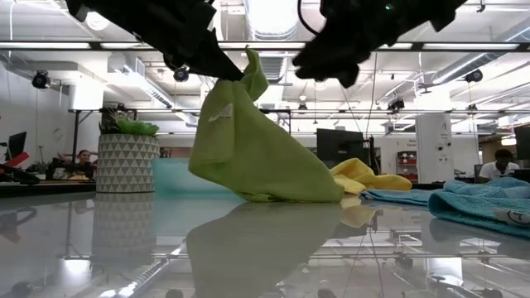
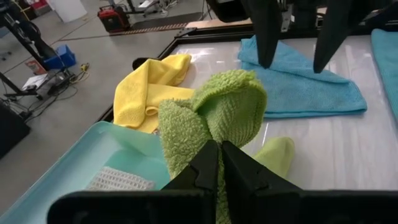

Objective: Fold microfiber towels
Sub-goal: Fold the green microfiber towel

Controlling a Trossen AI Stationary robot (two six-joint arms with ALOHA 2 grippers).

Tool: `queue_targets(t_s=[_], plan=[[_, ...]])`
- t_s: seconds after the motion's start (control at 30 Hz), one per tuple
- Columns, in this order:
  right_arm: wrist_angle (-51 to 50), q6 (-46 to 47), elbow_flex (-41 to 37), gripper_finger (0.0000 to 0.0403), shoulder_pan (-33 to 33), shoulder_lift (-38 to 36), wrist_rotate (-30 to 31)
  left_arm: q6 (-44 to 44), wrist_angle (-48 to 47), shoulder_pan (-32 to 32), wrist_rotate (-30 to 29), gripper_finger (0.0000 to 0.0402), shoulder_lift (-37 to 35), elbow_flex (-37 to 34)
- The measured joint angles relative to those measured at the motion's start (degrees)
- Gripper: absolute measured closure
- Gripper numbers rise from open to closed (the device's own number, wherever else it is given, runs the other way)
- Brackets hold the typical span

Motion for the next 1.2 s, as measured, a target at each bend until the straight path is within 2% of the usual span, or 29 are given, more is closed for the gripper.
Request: queue_targets(t_s=[0.13,0.27,0.43,0.5,0.63,0.83,0.93,1.07,1.2], plan=[[8.45,0.14,0.01,0.0203,-0.11,2.4,1.05,-0.07,-0.02,0.0,0.04,0.0402,0.04,-0.02],[10.9,-0.17,1.58,0.0179,-0.14,5.86,7.35,-0.11,0.22,0.0,0.06,0.0402,0.04,-0.02],[11.28,-2.32,5.98,0.0173,-0.09,10.84,7.72,-0.2,0.42,0.0,0.08,0.0402,0.04,-0.02],[11.29,-2.4,7.9,0.0179,-0.04,12.61,9.95,-0.22,0.45,0.0,0.1,0.0402,0.04,-0.02],[11.1,-3.98,10.29,0.0222,0.09,14.95,13.49,-0.22,0.83,0.0,0.01,0.0402,0.06,0.0],[6.07,-6.69,12.16,0.0372,0.31,14.98,13.51,-1.36,0.81,0.0,0.16,0.0401,0.06,-0.02],[2.48,-7.12,13.05,0.0387,0.42,13.98,13.42,-1.84,0.7,0.04,1.87,0.0387,-0.67,-0.02],[-2.59,-9.37,14.31,0.0393,0.97,11.41,13.3,-1.88,0.12,-0.04,4.77,0.0341,-2.49,0.0],[-9.33,-11.32,16.24,0.0394,1.78,8.73,12.87,-1.95,-3.66,0.0,4.8,0.0294,-4.68,0.01]])
